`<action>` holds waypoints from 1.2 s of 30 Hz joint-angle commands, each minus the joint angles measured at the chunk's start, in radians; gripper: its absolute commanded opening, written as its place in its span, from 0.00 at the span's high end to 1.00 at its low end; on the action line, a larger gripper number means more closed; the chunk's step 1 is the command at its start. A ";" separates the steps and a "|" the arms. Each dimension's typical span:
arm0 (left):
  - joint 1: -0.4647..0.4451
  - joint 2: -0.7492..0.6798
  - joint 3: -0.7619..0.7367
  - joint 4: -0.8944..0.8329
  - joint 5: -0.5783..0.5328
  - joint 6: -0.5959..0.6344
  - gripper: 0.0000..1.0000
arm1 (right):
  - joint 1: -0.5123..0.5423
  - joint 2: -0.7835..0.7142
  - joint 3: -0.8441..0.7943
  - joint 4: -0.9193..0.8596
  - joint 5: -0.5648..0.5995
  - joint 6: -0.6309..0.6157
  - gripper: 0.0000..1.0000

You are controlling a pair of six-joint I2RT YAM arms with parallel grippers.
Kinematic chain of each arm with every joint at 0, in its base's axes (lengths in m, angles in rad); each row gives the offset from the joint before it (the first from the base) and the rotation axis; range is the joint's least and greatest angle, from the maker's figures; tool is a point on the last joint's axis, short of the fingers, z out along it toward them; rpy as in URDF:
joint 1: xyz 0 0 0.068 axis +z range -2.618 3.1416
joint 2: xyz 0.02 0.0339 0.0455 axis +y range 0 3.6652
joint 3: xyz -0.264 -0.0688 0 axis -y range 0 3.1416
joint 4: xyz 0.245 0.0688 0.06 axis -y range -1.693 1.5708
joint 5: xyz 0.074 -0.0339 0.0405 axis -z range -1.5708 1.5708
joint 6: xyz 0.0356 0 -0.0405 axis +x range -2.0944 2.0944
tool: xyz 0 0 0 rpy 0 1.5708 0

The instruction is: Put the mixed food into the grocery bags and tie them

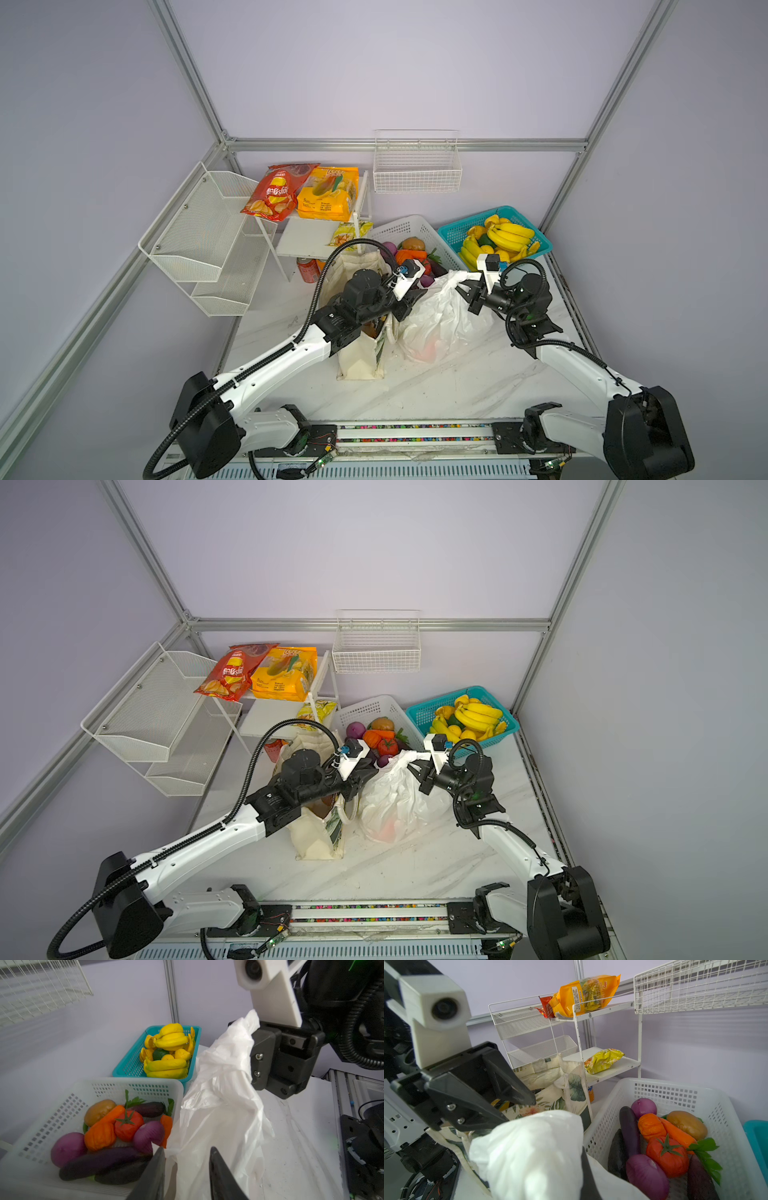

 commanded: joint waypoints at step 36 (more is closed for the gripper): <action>-0.071 0.078 0.123 0.079 0.030 0.106 0.70 | -0.055 0.002 0.021 0.060 -0.260 0.222 1.00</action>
